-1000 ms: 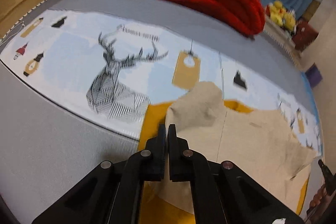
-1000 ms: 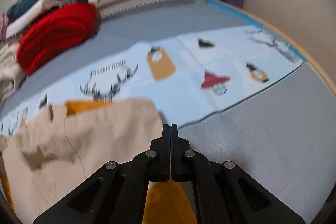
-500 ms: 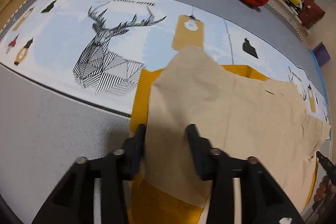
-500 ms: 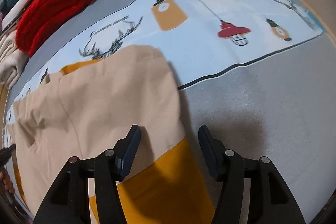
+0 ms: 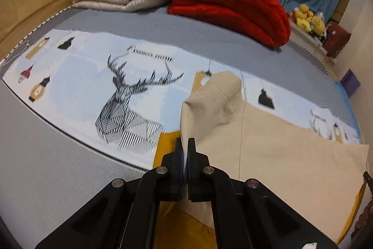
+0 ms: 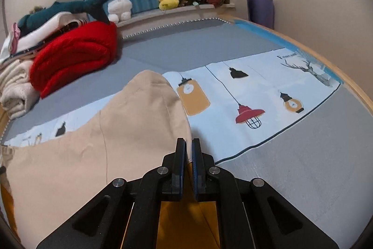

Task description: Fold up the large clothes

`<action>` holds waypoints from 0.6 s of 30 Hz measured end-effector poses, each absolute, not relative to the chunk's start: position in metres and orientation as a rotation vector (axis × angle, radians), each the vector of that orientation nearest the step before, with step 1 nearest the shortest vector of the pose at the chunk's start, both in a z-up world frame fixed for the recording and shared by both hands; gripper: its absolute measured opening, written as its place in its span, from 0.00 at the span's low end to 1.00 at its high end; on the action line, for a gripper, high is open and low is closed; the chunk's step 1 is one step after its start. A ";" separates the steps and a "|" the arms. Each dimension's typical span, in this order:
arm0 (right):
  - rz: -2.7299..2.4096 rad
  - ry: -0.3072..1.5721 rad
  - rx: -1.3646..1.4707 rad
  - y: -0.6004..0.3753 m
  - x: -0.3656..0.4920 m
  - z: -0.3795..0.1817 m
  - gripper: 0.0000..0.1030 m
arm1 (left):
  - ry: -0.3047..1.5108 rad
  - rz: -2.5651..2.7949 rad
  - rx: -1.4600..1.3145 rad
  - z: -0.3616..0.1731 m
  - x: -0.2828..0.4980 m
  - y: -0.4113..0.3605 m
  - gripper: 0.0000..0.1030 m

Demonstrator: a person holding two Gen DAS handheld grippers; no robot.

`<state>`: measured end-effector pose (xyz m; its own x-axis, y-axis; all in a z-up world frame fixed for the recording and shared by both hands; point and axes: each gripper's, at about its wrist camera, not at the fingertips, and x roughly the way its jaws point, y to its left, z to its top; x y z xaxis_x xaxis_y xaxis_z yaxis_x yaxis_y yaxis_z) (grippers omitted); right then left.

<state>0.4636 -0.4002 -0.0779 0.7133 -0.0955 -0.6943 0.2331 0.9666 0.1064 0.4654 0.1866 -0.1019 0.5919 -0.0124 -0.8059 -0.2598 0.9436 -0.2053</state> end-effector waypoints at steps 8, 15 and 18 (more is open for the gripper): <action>-0.259 1.033 0.145 -0.404 0.485 -0.128 0.19 | 1.045 0.281 -0.373 -0.124 0.454 0.199 0.30; -0.267 0.871 0.013 -0.394 0.453 -0.080 0.30 | 1.002 0.044 -0.171 -0.075 0.430 0.153 0.31; -0.147 0.937 0.070 -0.394 0.440 -0.082 0.30 | 1.129 -0.116 -0.174 -0.096 0.419 0.132 0.31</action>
<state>0.4397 -0.3936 -0.0821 0.5835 -0.0952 -0.8065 0.1562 0.9877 -0.0036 0.4193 0.1325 -0.0964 0.4234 -0.1799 -0.8879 0.0043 0.9805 -0.1966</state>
